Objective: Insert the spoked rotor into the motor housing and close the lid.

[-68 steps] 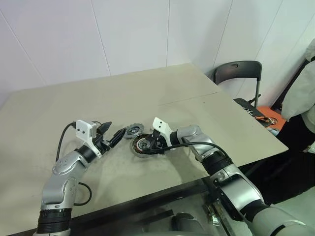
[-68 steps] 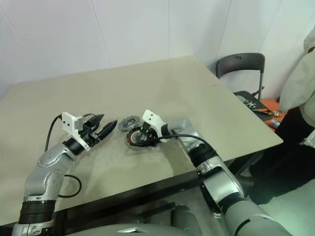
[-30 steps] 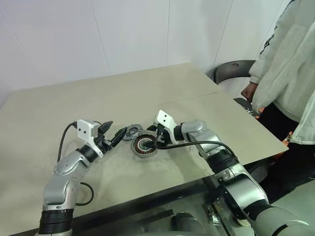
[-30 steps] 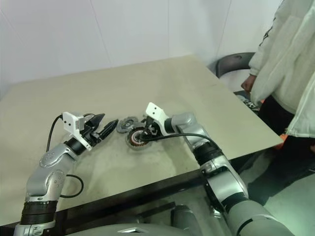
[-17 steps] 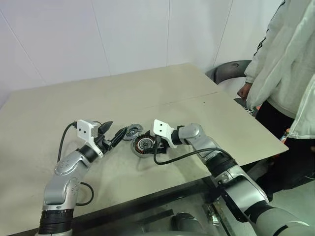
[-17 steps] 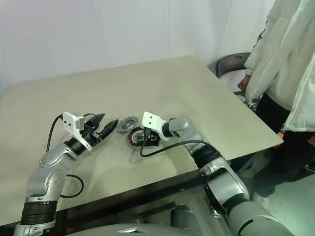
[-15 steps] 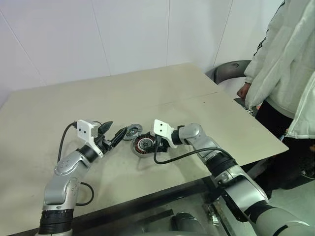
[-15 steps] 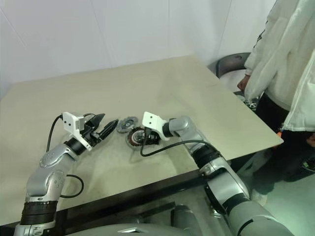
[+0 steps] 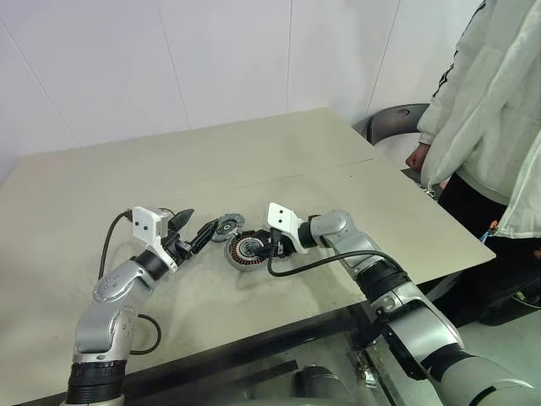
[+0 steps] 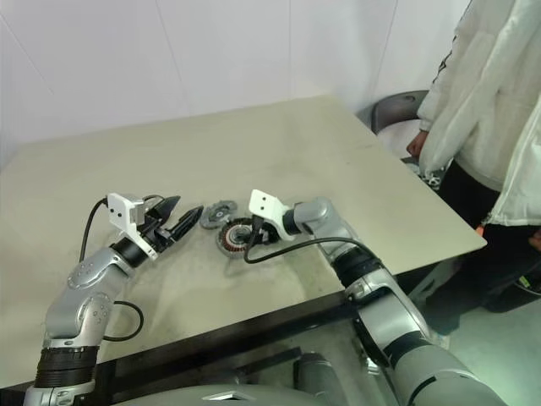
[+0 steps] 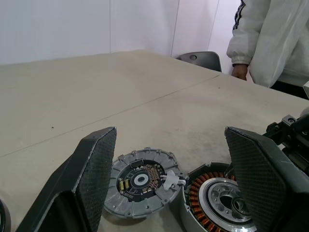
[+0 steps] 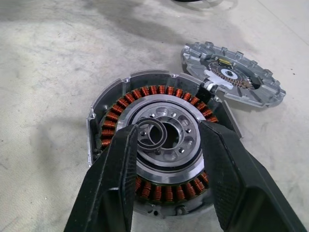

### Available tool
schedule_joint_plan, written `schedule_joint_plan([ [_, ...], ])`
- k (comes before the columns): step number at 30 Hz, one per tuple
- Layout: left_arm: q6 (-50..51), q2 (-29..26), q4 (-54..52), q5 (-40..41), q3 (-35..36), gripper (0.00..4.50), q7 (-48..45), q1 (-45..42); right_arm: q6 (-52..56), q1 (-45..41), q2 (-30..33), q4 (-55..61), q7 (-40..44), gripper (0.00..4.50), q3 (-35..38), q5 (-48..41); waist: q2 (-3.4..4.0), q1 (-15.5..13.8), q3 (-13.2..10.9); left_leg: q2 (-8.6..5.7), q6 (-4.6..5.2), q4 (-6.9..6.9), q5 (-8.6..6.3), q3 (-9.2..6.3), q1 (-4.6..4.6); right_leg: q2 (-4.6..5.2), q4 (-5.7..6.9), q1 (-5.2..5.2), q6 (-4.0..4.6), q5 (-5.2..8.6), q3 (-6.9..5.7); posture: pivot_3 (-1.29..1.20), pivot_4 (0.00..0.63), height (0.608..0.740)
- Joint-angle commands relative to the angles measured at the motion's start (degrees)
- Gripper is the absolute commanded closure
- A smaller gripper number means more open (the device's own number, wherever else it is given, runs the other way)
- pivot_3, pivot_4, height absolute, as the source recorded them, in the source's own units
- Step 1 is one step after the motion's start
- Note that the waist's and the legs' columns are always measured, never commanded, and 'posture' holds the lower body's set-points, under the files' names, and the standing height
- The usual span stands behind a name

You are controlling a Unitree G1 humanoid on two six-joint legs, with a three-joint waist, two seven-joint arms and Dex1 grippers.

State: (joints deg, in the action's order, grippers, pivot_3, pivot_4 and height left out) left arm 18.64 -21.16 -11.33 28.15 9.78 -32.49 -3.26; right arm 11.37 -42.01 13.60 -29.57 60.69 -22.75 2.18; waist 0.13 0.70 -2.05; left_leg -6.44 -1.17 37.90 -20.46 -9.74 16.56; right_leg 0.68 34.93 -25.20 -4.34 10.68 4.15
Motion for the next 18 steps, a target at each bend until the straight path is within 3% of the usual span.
schedule_joint_plan([
  [1, -0.5, -0.7, -1.9, 0.4, 0.7, 0.68, -0.4, -0.4, -0.3, -0.8, 0.1, 2.9, 0.5, 2.43, 0.3, -0.2, 0.0, 0.0, 0.0, 0.0, 0.0, 0.0, 0.0, 0.0, 0.0, 0.0, 0.0, 0.0, 0.0, 0.0, 0.0, 0.0, 0.0, 0.74],
  [7, -0.4, -0.9, -2.2, 0.5, 0.8, 0.68, -0.5, 0.3, 3.8, -0.4, 0.8, 7.5, 3.7, 2.43, 0.7, -2.5, 0.0, 0.0, 0.0, 0.0, 0.0, 0.0, 0.0, 0.0, 0.0, 0.0, 0.0, 0.0, 0.0, 0.0, 0.0, 0.0, 0.0, 0.74],
  [18, -0.4, -1.8, 2.5, 0.6, 1.4, 0.68, -1.6, -3.5, -2.7, -0.4, 0.4, 0.4, 0.8, 2.43, -1.4, 1.9, -0.01, 0.0, 0.0, 0.0, -0.01, -0.01, 0.0, 0.01, -0.01, 0.0, -0.02, 0.0, 0.0, 0.0, 0.0, 0.0, 0.0, 0.74],
])
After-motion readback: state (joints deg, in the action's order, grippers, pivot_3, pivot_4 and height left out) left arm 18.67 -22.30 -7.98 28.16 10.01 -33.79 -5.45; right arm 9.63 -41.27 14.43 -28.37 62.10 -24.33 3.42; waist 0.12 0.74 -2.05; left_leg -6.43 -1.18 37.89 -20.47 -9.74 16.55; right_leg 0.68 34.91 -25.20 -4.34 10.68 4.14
